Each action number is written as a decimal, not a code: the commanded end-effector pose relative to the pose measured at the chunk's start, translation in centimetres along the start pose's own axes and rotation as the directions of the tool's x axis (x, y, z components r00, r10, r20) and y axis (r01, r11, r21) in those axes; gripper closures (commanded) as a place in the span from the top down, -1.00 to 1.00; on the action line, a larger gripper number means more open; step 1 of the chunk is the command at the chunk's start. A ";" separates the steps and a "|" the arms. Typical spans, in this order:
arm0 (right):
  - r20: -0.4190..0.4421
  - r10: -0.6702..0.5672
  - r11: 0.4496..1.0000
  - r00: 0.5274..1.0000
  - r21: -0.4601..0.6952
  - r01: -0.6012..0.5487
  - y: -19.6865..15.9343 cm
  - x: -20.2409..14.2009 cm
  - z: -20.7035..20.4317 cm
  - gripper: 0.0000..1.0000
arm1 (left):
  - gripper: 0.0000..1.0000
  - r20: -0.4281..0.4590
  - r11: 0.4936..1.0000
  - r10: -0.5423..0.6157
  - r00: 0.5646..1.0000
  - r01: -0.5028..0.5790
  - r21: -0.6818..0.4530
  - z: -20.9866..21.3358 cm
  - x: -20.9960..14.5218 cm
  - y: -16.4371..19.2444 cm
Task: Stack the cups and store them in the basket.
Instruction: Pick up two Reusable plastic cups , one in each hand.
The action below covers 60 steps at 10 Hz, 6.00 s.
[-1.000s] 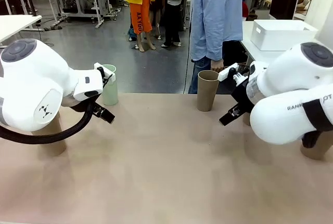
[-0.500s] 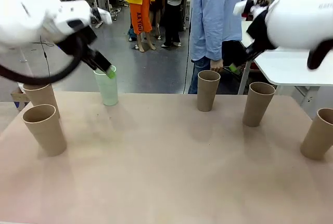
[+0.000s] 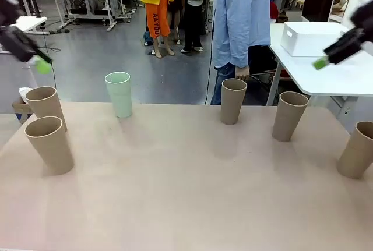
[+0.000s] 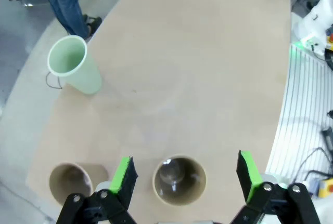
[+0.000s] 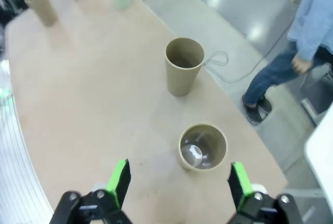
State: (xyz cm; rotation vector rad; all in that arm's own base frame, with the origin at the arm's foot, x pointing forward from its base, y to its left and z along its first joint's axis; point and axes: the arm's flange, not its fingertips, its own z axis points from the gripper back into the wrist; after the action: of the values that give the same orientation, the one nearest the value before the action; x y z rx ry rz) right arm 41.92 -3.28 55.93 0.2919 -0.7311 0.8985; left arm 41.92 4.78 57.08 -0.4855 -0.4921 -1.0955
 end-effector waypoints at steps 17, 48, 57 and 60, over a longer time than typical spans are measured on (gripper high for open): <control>0.238 0.017 0.996 0.971 0.083 -0.038 3.3 -12.2 5.3 1.00 | 1.00 0.295 0.996 -0.085 0.952 0.071 0.056 1.5 -10.6 -7.4; 0.238 0.017 0.996 0.971 0.083 -0.038 3.3 -12.2 5.3 1.00 | 1.00 0.295 0.996 -0.085 0.952 0.071 0.056 1.5 -10.6 -7.4; 0.225 0.003 0.995 0.974 0.097 -0.025 1.2 -11.6 6.0 1.00 | 1.00 0.328 0.997 -0.074 0.942 0.061 0.050 2.8 -10.4 -4.9; 0.297 -0.028 0.963 0.954 0.263 -0.054 -4.1 -14.4 8.8 1.00 | 1.00 0.393 0.991 -0.101 0.914 0.126 -0.037 4.6 -11.5 1.7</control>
State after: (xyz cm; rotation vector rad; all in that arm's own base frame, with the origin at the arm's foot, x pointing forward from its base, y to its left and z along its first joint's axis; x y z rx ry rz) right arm 33.91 -16.27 52.77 0.5870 -0.8650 0.9439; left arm 36.33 14.34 53.53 -0.6573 -0.8181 -1.0783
